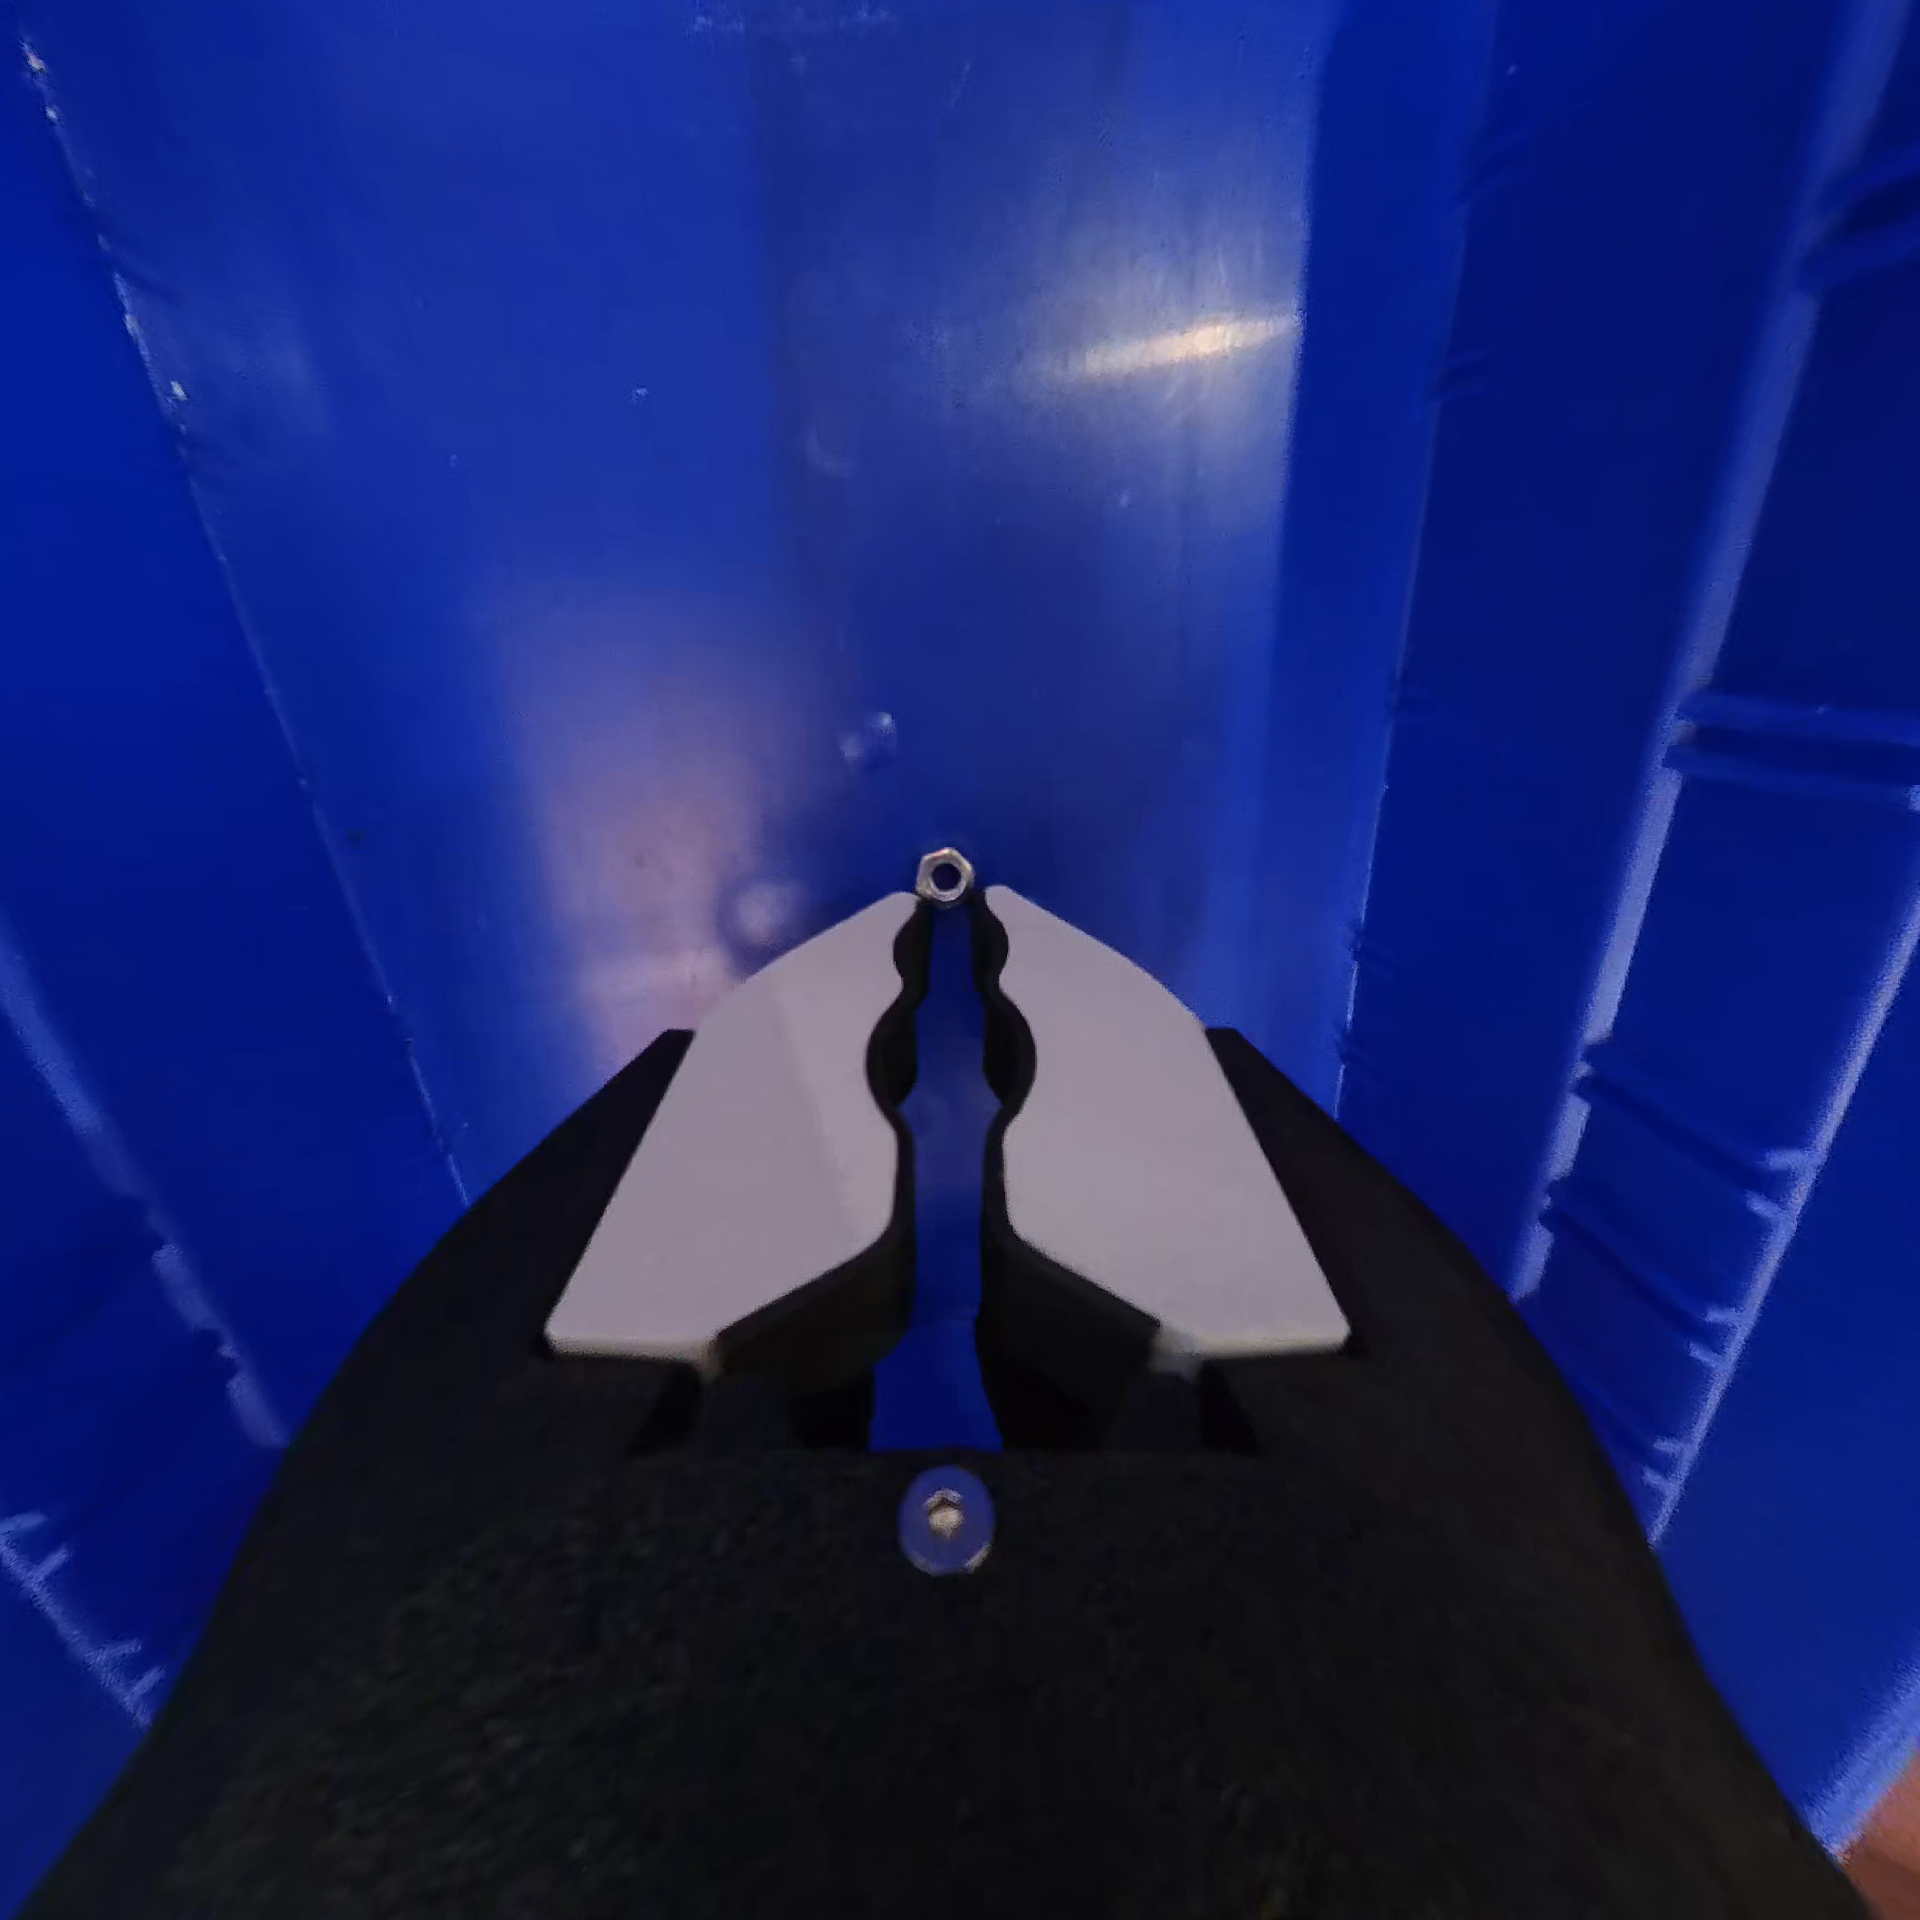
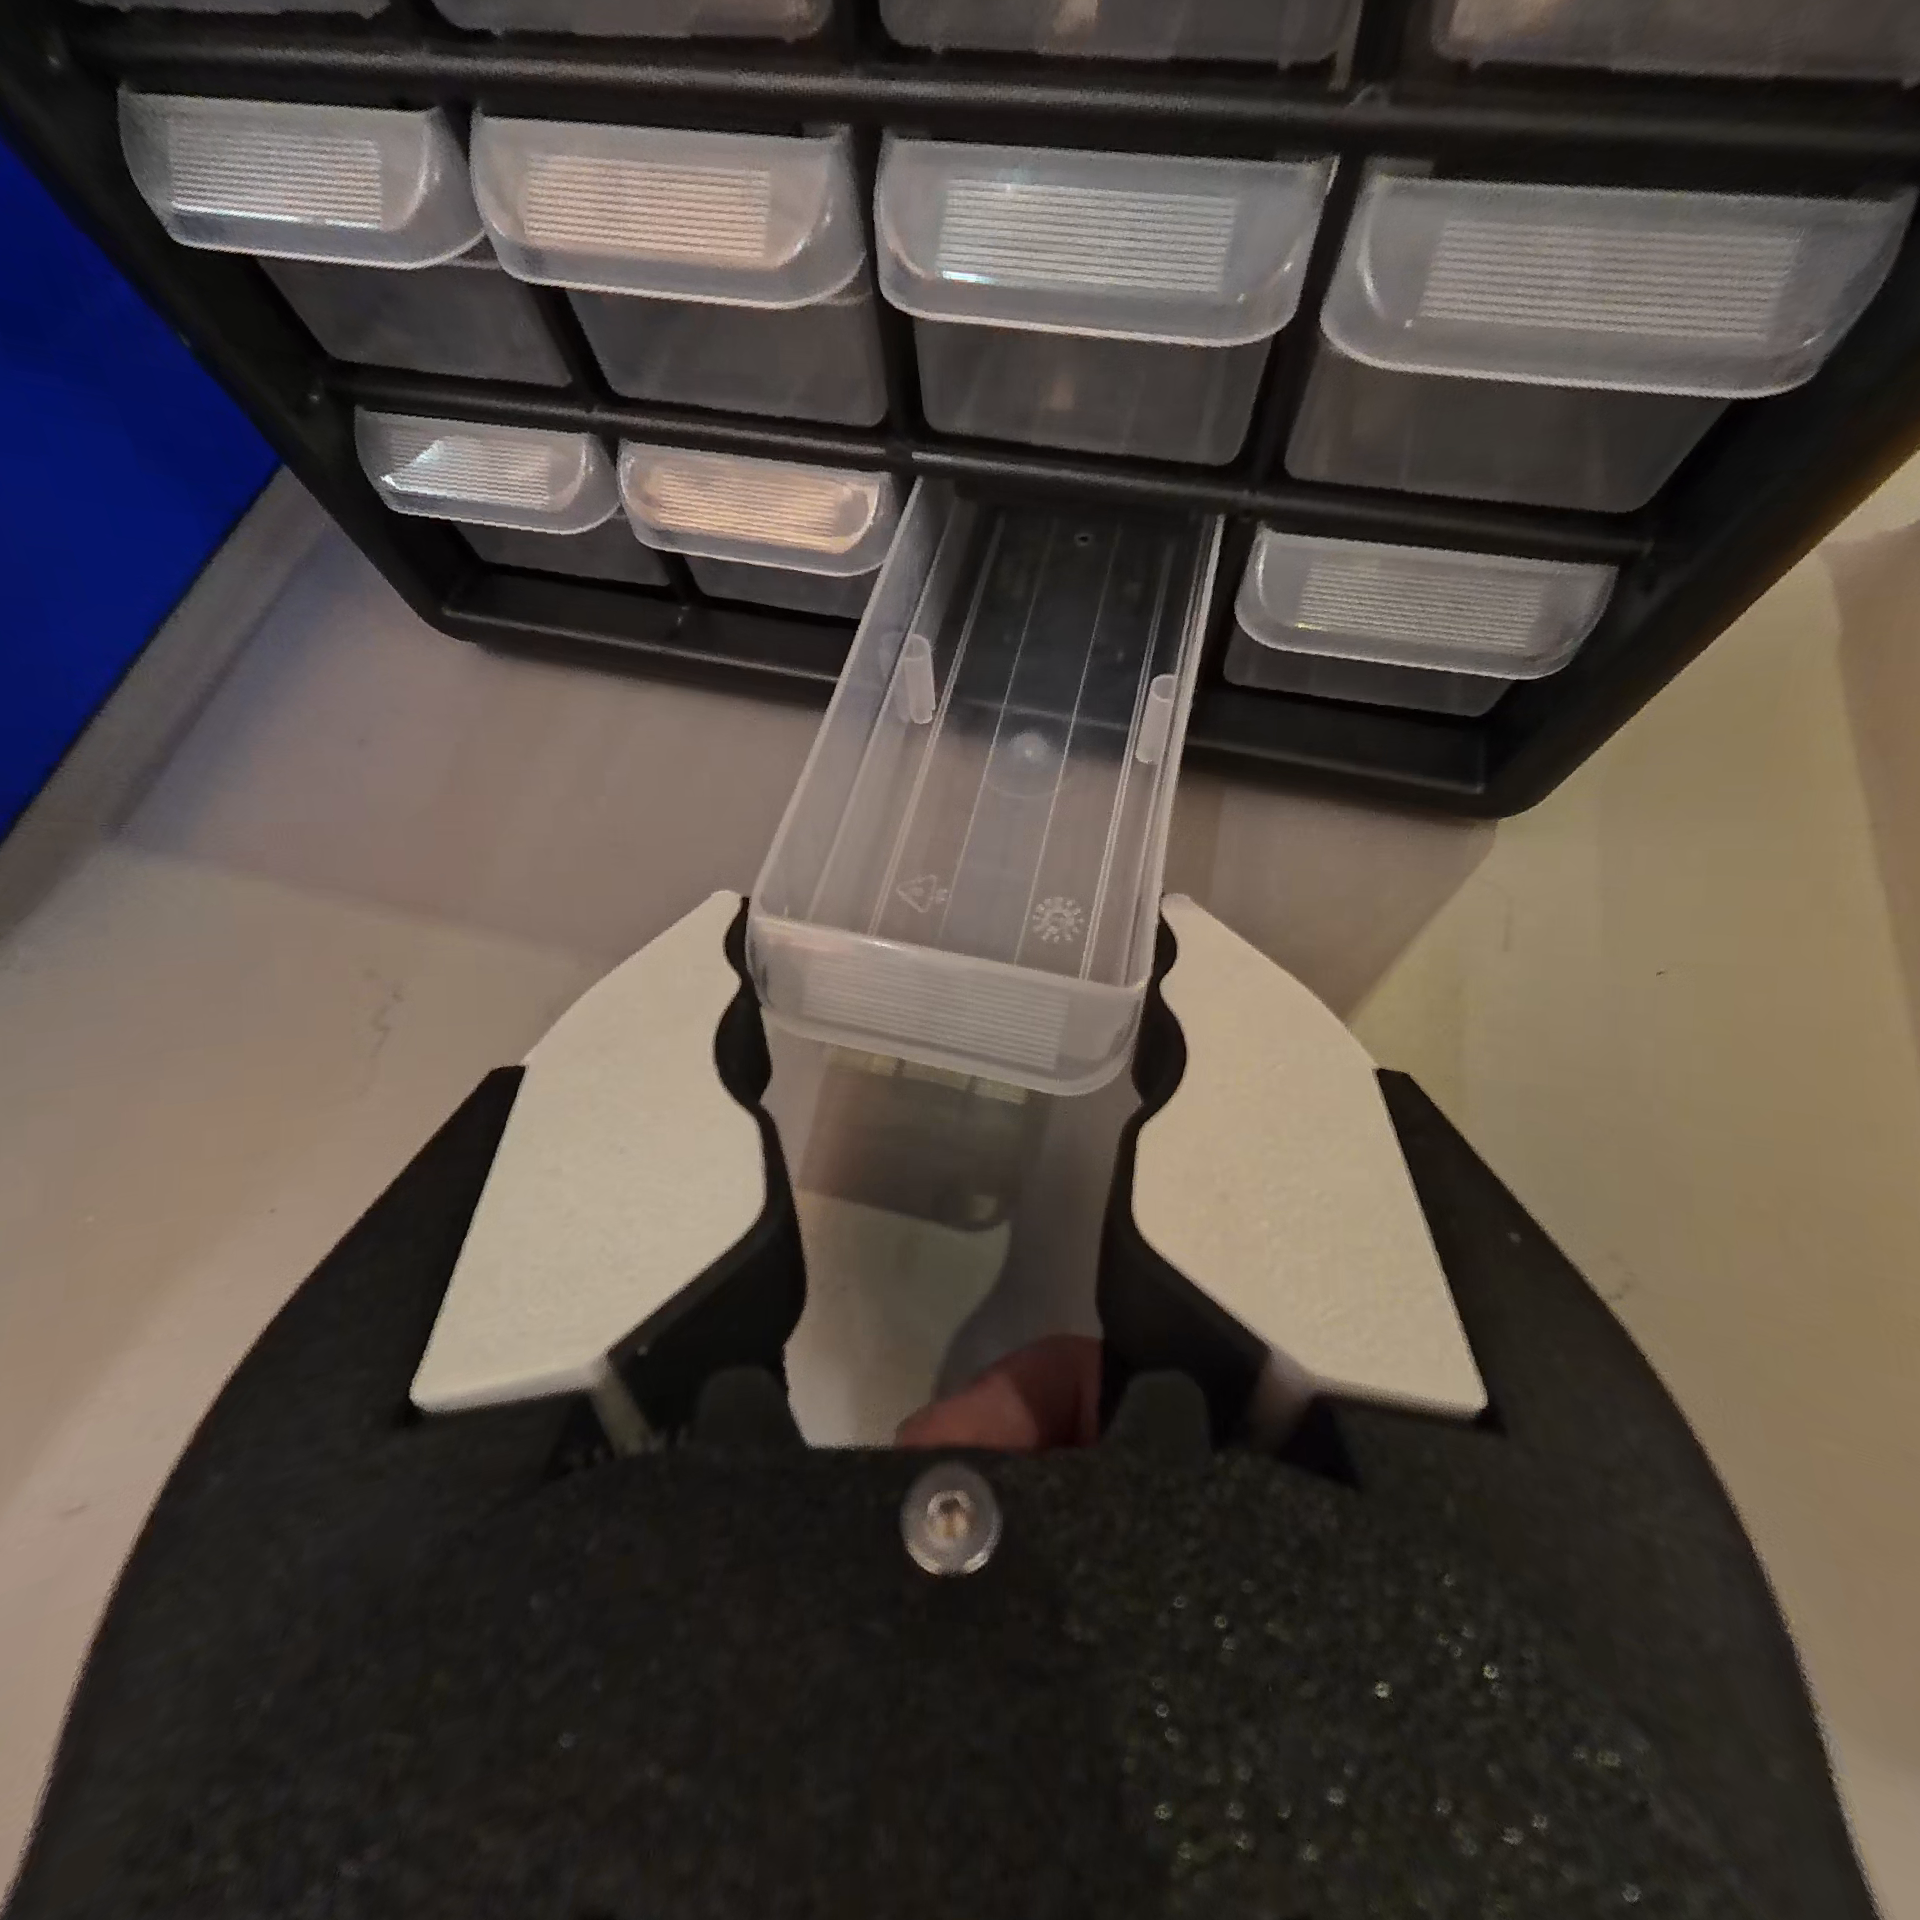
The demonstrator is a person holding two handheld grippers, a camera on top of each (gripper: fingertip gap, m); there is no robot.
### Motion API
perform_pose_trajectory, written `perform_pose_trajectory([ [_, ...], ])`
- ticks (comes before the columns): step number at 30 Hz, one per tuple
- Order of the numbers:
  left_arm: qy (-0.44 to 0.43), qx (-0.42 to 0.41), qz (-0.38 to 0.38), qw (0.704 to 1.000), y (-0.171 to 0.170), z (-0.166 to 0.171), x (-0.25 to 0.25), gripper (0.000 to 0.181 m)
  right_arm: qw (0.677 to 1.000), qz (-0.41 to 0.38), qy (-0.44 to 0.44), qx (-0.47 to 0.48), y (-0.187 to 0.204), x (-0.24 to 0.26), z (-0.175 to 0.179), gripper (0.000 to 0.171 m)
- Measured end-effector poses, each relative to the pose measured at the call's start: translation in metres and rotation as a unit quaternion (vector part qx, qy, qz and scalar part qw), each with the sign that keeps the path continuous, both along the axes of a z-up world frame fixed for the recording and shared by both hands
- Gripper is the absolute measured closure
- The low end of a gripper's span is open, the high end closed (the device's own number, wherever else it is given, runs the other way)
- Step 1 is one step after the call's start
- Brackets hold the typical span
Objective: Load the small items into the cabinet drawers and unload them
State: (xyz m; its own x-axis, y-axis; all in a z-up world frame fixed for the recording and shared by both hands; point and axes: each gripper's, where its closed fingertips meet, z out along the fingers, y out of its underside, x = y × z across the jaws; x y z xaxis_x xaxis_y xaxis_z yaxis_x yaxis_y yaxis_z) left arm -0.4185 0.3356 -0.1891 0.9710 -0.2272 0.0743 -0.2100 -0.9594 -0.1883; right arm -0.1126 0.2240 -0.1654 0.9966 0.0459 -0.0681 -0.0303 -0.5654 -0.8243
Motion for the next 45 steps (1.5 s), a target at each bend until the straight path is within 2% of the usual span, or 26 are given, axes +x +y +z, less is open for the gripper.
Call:
perform_pose_trajectory([
  [3,-0.041,0.012,-0.015,0.999,-0.004,0.017,0.007,0.175,1.0,0.0,0.001,0.0,0.0,0.0,0.0,0.102],
  [7,-0.111,0.082,-0.091,0.986,-0.014,0.082,0.041,0.176,1.0,0.001,-0.002,0.0,0.0,0.0,0.0,0.103],
  [11,-0.174,0.158,-0.227,0.945,-0.046,0.157,0.116,0.176,1.0,0.002,0.001,-0.002,-0.001,0.0,0.0,0.102],
  [14,-0.165,0.19,-0.35,0.902,-0.078,0.174,0.183,0.176,1.0,0.003,0.002,-0.001,-0.003,0.0,0.0,0.103],
  [17,-0.132,0.183,-0.439,0.87,-0.102,0.15,0.242,0.176,1.0,0.006,-0.012,-0.004,-0.008,-0.002,-0.001,0.103],
  [21,-0.059,0.123,-0.495,0.858,-0.114,0.092,0.287,0.176,1.0,0.005,-0.017,-0.005,-0.012,-0.001,-0.001,0.103],
  [24,-0.043,0.08,-0.506,0.858,-0.119,0.066,0.31,0.176,1.0,0.007,-0.012,-0.005,-0.014,-0.001,-0.001,0.103],
  [28,0.011,0.041,-0.469,0.882,-0.113,0.048,0.318,0.176,1.0,0.01,-0.015,-0.006,-0.017,-0.001,-0.001,0.103],
  [32,0.058,-0.002,-0.457,0.887,-0.121,0.034,0.319,0.176,1.0,0.011,-0.015,-0.006,-0.018,-0.002,-0.001,0.103],
  [39,0.092,-0.029,-0.487,0.868,-0.134,0.019,0.315,0.181,1.0,0.016,-0.024,-0.01,-0.03,-0.003,-0.003,0.103],
  [45,0.1,-0.028,-0.479,0.872,-0.13,0.016,0.314,0.18,0.999,0.017,-0.021,-0.018,-0.031,-0.002,-0.005,0.103],
])
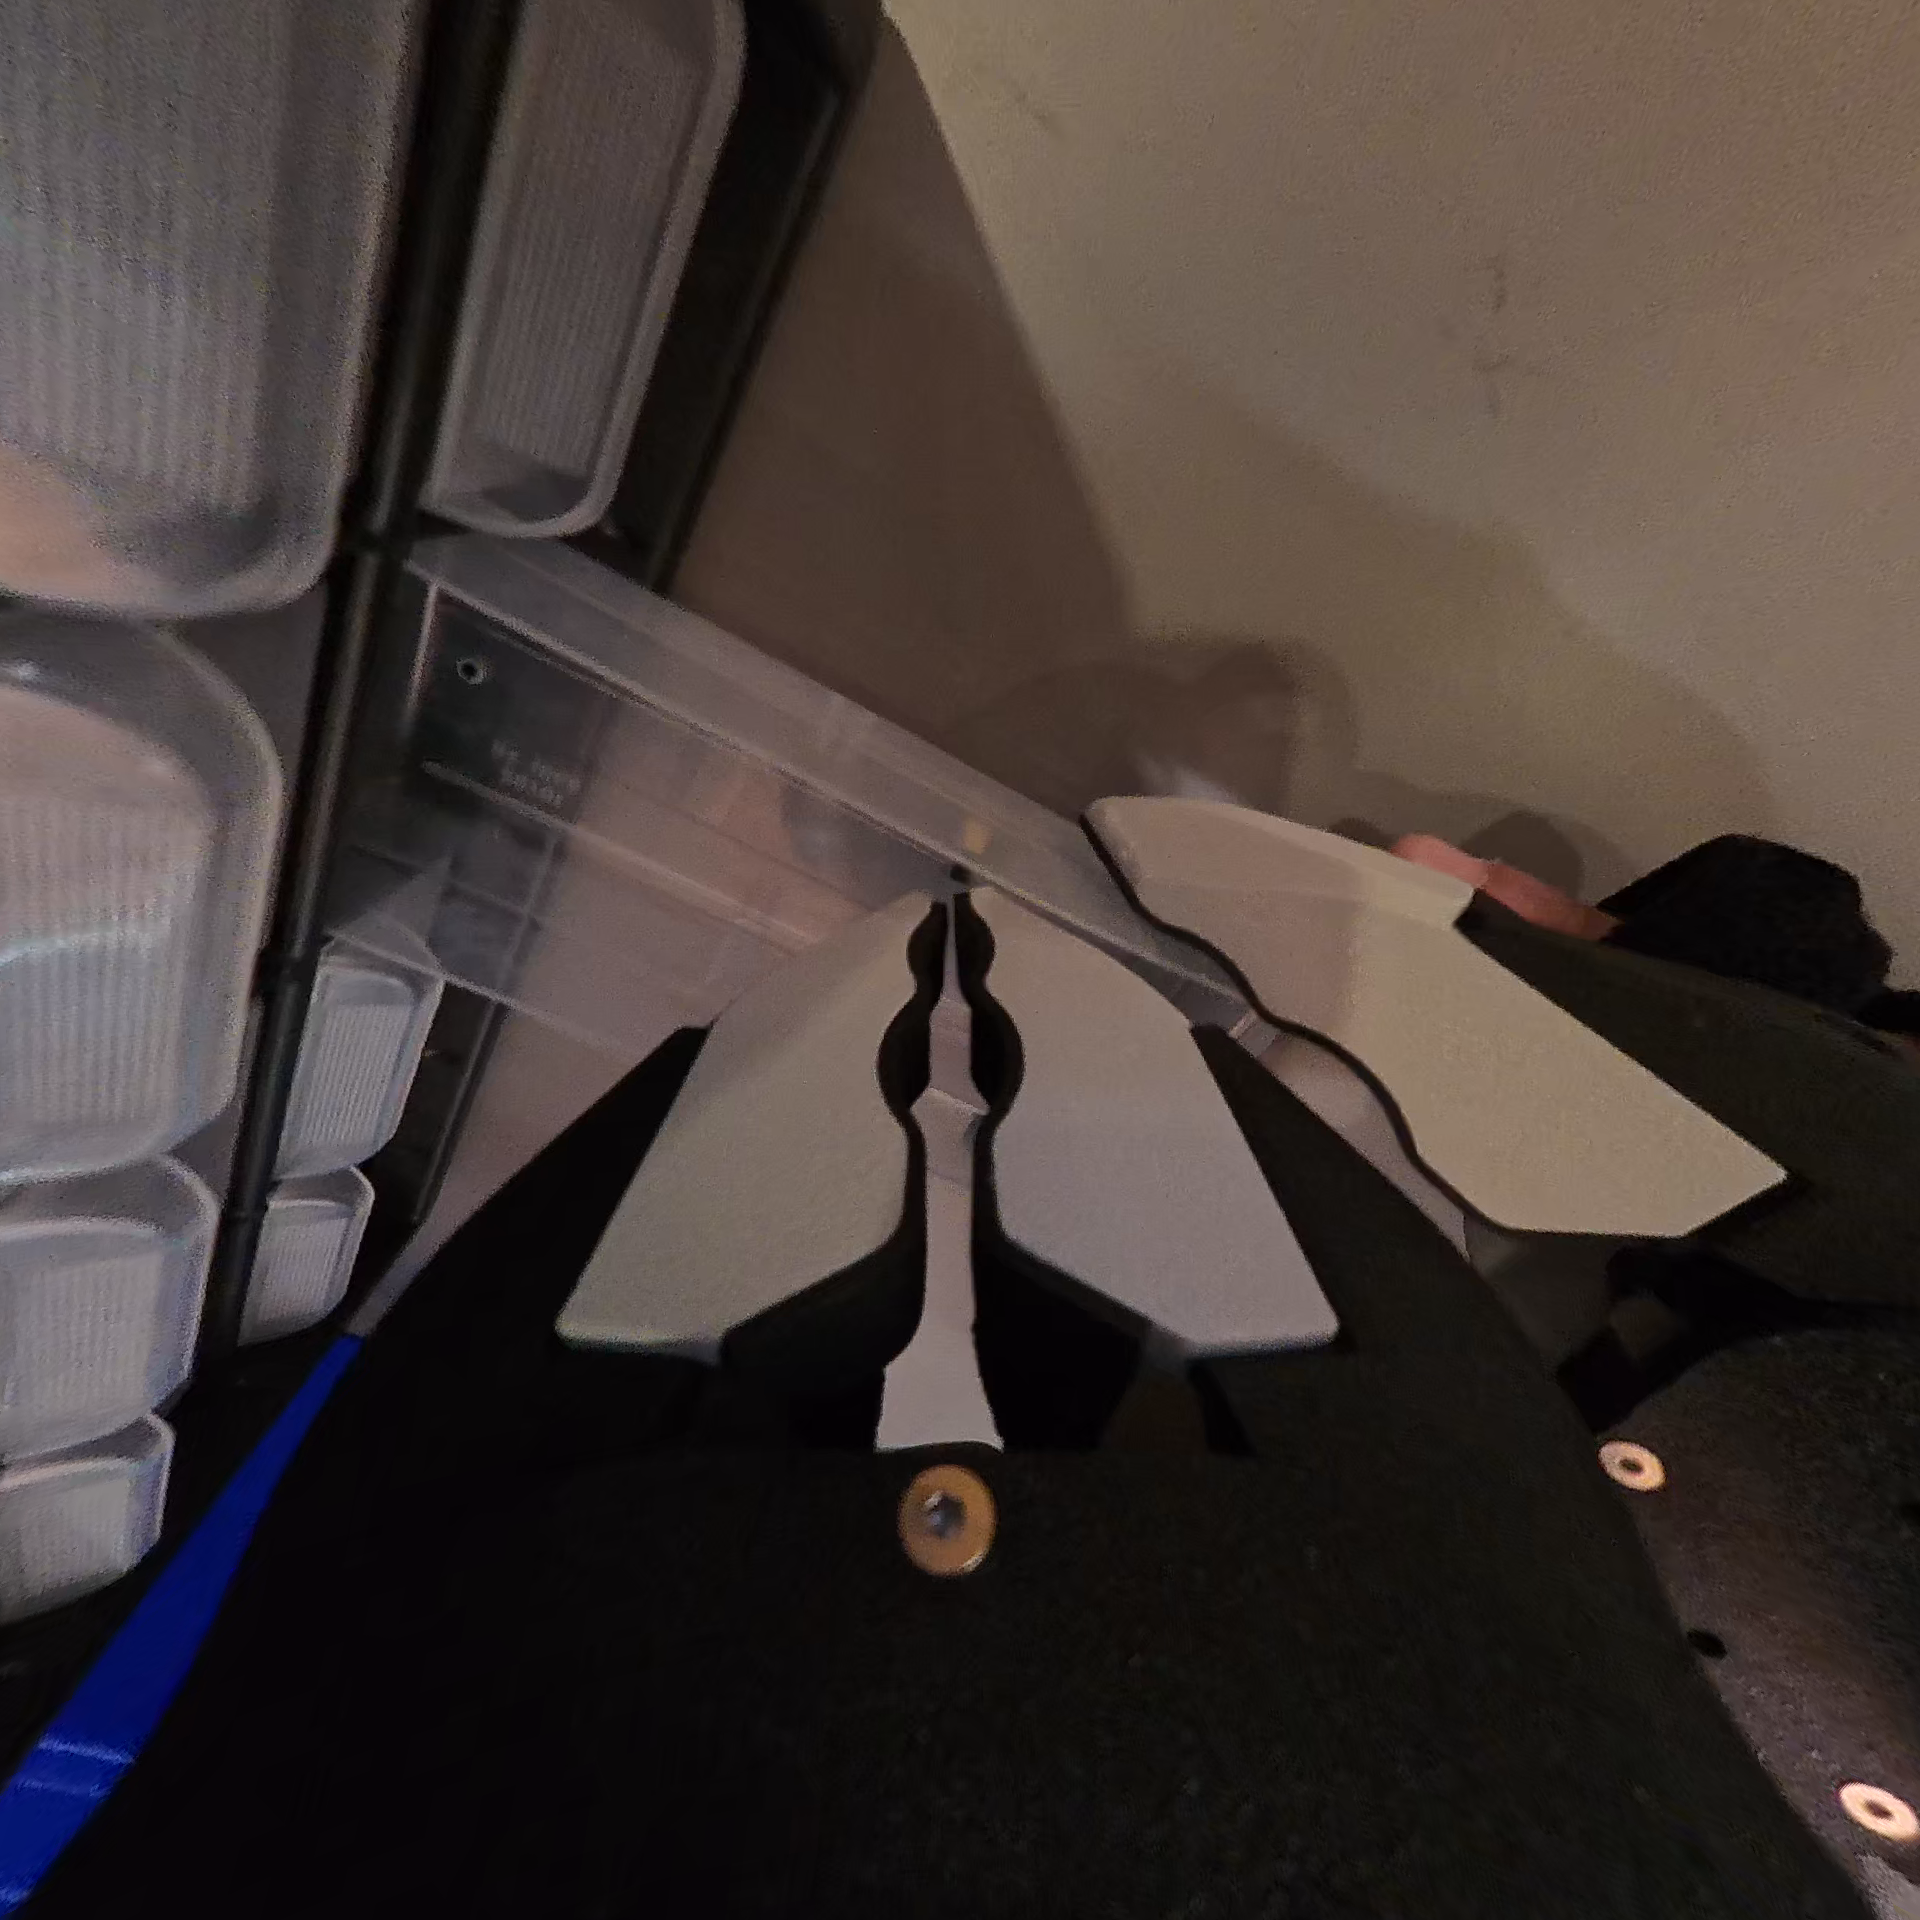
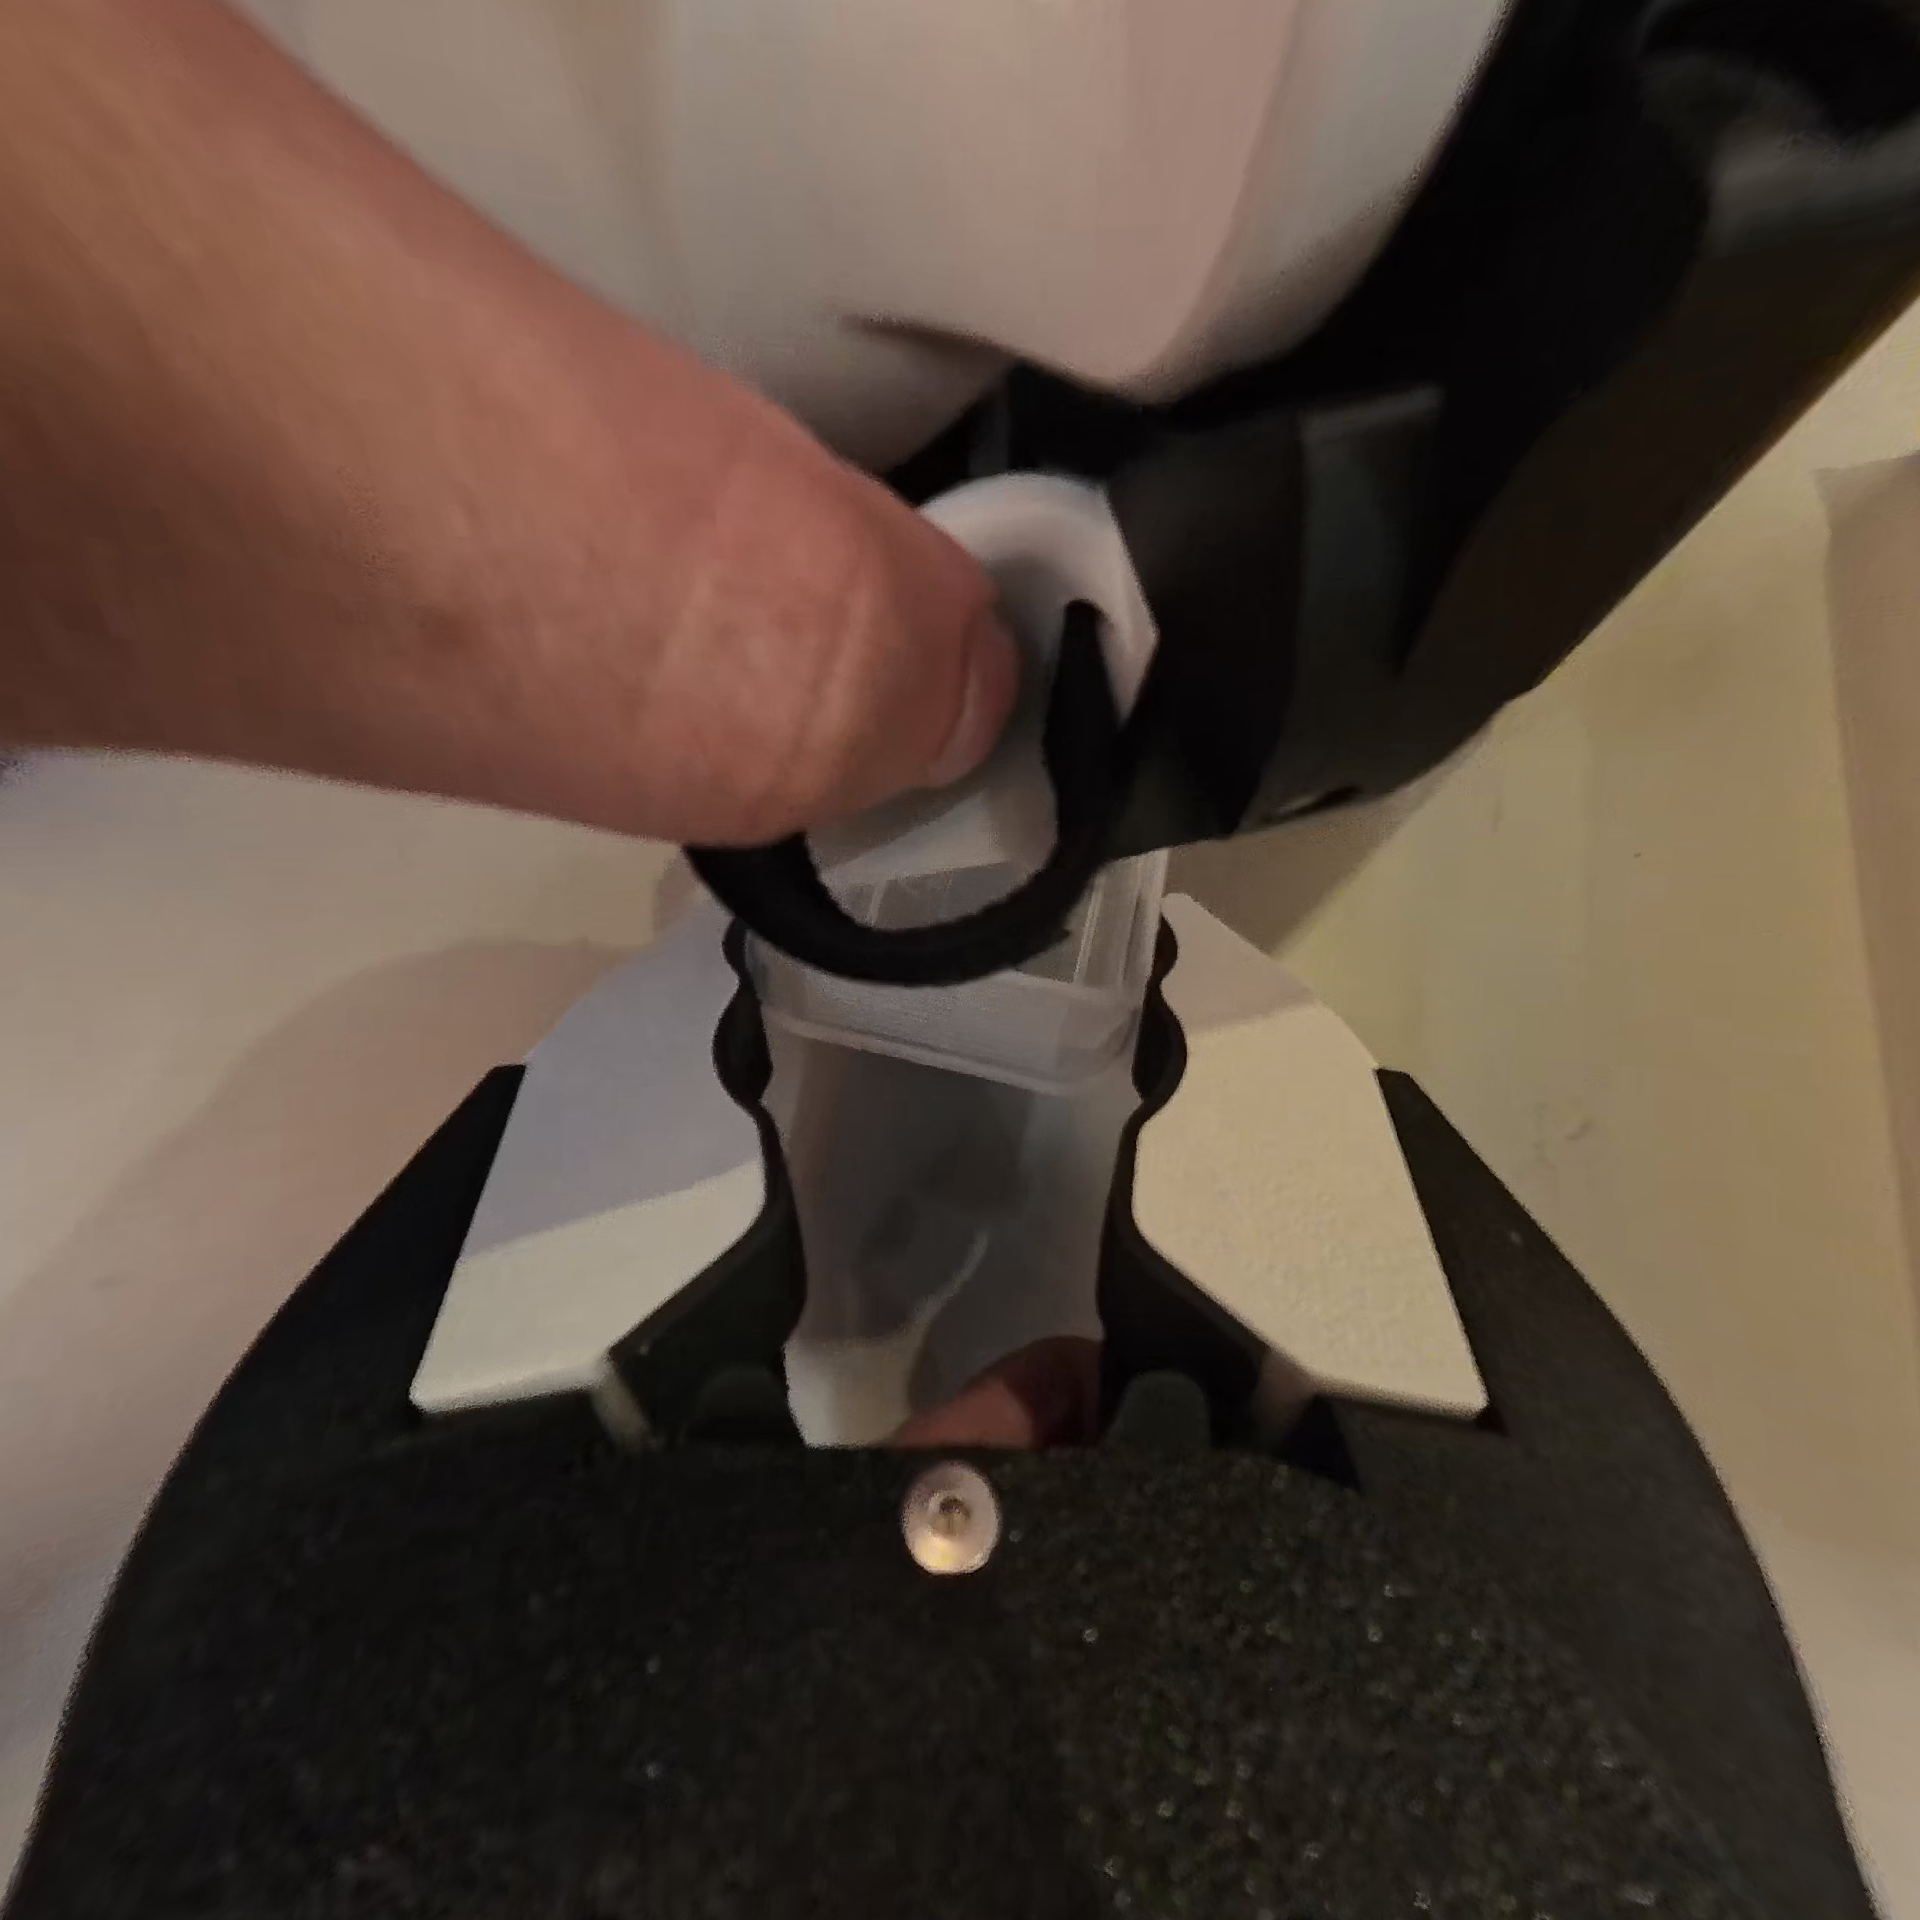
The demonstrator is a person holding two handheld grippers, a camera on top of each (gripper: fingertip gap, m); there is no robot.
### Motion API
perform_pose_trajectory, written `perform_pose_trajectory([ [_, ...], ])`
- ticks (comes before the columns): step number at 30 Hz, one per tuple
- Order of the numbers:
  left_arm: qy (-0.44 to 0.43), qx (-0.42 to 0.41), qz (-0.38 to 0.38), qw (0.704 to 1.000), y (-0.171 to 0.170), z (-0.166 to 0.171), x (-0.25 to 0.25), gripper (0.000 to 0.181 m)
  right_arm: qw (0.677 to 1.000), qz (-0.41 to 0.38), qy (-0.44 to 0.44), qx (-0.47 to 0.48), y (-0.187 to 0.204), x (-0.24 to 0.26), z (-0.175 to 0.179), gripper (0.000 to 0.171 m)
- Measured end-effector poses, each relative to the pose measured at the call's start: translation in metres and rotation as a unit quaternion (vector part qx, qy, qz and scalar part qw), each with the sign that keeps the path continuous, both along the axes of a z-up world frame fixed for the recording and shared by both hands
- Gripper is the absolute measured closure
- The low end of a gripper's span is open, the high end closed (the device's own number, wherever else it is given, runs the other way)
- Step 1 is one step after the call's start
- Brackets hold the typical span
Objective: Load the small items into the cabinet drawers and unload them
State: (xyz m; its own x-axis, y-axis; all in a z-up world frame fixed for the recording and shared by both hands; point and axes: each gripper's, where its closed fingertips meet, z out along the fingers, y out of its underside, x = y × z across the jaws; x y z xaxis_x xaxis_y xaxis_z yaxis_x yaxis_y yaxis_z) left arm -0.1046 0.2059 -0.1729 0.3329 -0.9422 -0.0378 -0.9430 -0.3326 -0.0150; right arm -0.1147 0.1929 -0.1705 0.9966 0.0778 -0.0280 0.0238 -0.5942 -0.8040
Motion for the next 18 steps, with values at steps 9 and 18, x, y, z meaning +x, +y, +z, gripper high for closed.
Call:
perform_pose_trajectory([
  [9,-0.204,0.066,0.106,0.971,-0.019,0.077,-0.053,0.157,1.0,0.001,-0.006,0.0,0.002,0.001,0.0,0.102],
  [18,-0.462,0.111,0.315,0.822,-0.073,0.05,-0.141,0.156,0.999,-0.008,-0.041,-0.003,0.046,0.006,0.002,0.101],
])
